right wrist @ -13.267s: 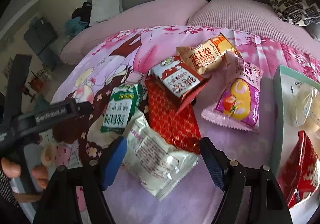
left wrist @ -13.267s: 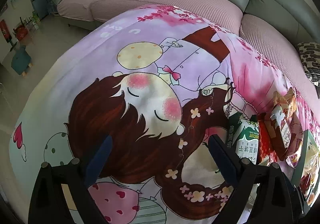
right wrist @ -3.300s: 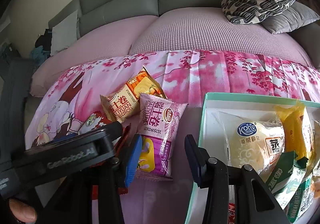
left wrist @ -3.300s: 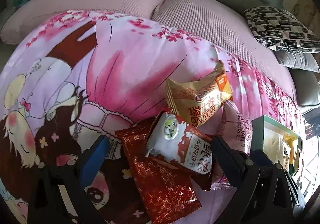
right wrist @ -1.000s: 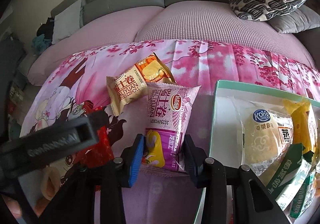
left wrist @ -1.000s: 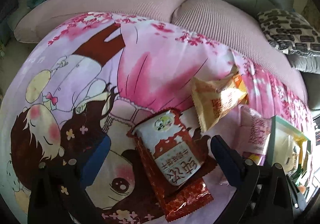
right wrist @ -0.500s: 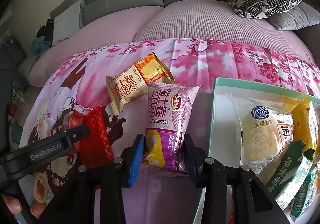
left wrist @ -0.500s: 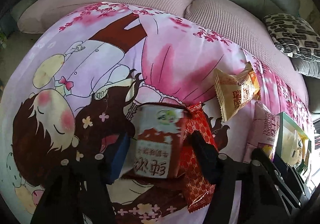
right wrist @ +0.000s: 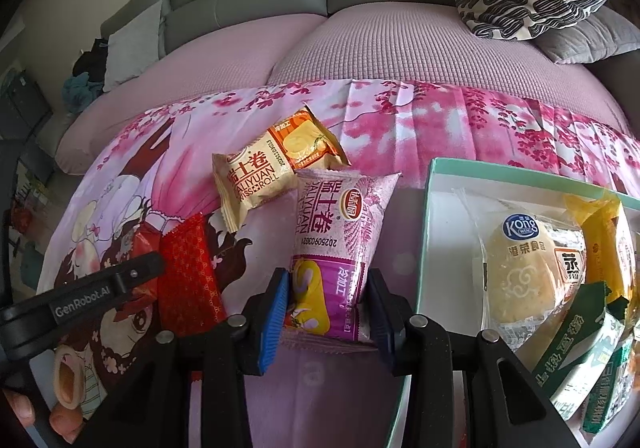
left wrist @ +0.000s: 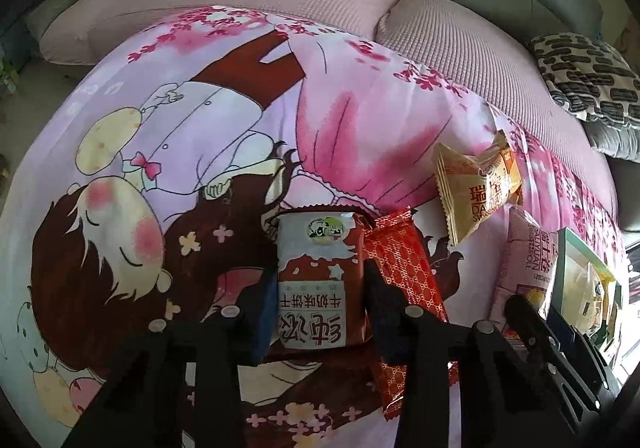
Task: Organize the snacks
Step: 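Carry the milk biscuit pack with the left tool while the right tool carries the purple bag over the tray, then open the left tool on the milk biscuit pack while the right tool releases the purple bag into the tray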
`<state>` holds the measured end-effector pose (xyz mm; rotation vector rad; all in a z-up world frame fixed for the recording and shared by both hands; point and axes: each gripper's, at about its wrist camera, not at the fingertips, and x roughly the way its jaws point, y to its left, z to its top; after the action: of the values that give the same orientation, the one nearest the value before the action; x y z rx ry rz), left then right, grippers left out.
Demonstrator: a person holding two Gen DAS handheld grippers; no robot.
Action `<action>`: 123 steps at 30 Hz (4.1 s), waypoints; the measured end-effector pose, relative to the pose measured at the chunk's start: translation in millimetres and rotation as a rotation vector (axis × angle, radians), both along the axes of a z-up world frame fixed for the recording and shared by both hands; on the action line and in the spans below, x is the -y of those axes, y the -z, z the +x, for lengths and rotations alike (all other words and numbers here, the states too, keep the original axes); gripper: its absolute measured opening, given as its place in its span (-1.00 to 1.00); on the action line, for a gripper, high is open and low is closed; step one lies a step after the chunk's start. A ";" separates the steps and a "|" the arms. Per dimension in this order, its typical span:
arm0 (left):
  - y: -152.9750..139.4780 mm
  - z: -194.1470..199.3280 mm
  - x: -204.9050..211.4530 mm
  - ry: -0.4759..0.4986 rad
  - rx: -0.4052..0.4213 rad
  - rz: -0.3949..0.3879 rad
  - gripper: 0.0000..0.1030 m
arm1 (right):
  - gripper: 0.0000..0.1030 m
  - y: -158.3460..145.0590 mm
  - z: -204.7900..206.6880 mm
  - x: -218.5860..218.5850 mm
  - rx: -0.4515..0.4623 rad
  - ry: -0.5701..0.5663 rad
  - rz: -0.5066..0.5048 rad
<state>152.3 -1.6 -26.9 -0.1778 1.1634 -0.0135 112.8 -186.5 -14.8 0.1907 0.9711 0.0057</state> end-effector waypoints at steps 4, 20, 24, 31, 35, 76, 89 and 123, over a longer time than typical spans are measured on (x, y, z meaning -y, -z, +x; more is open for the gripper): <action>-4.2 -2.2 -1.7 -0.010 0.015 0.006 -0.21 | -0.24 -2.3 -0.6 0.2 0.008 0.003 -0.011; -41.6 -13.5 0.1 -0.019 0.119 -0.009 -0.21 | -0.31 -49.9 -23.6 10.2 0.159 0.028 -0.001; -51.2 -18.4 4.0 -0.010 0.144 -0.020 -0.21 | -0.31 -59.0 -31.1 14.7 0.176 0.044 0.002; -60.0 -29.2 29.0 0.048 0.162 -0.032 -0.21 | -0.31 -68.9 -54.2 33.5 0.202 0.094 0.022; -64.7 -36.2 52.8 0.104 0.172 -0.039 -0.21 | -0.31 -78.6 -69.9 54.2 0.232 0.149 0.023; -21.5 -90.4 217.5 0.528 0.092 0.025 -0.21 | -0.31 -45.4 -159.4 242.8 0.099 0.638 0.023; -12.2 -88.4 218.2 0.526 0.055 0.023 -0.21 | -0.31 -35.7 -157.8 247.6 0.077 0.625 0.018; -47.2 -80.3 187.8 0.414 0.122 0.007 0.12 | 0.54 -47.6 -149.7 231.6 0.057 0.577 -0.035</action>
<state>71.9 -189.4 20.3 0.0719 1.0611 -0.3806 -36.9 -418.1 32.8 0.4307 0.8312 -0.5312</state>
